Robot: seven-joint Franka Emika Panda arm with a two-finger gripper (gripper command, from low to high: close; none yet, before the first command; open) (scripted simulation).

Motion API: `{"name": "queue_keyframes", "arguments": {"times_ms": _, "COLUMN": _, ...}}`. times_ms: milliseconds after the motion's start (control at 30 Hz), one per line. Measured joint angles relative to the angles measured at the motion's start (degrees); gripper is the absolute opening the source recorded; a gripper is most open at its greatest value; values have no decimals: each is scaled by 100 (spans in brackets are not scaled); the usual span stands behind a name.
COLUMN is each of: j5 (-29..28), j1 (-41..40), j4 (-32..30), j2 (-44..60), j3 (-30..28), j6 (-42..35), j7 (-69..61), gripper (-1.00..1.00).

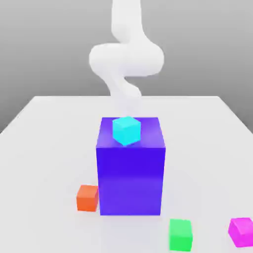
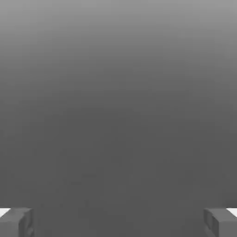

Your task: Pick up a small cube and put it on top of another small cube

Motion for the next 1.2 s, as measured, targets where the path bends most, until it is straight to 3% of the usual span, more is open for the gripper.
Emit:
{"name": "queue_keyframes", "arguments": {"times_ms": 267, "j5": 622, "j1": 1189, "j4": 54, "j2": 1711, "j3": -390, "j6": 430, "j7": -2020, "gripper": 0}}
{"name": "queue_keyframes", "arguments": {"times_ms": 600, "j5": 1143, "j1": 2058, "j4": 116, "j2": 3783, "j3": -170, "j6": 972, "j7": -4316, "gripper": 0}}
{"name": "queue_keyframes", "arguments": {"times_ms": 767, "j5": 954, "j1": 2379, "j4": 127, "j2": 4765, "j3": 5, "j6": 1302, "j7": -5152, "gripper": 0}}
{"name": "queue_keyframes", "arguments": {"times_ms": 1000, "j5": 22, "j1": 2764, "j4": 133, "j2": 6050, "j3": 144, "j6": 1803, "j7": -5834, "gripper": 0}}
{"name": "queue_keyframes", "arguments": {"times_ms": 1133, "j5": -121, "j1": 2835, "j4": 284, "j2": 6876, "j3": 134, "j6": 2393, "j7": -5895, "gripper": 0}}
{"name": "queue_keyframes", "arguments": {"times_ms": 1167, "j5": -120, "j1": 2833, "j4": 316, "j2": 7034, "j3": 137, "j6": 2513, "j7": -5900, "gripper": -100}}
{"name": "queue_keyframes", "arguments": {"times_ms": 1200, "j5": -120, "j1": 2833, "j4": 316, "j2": 7034, "j3": 137, "j6": 2513, "j7": -5900, "gripper": -100}}
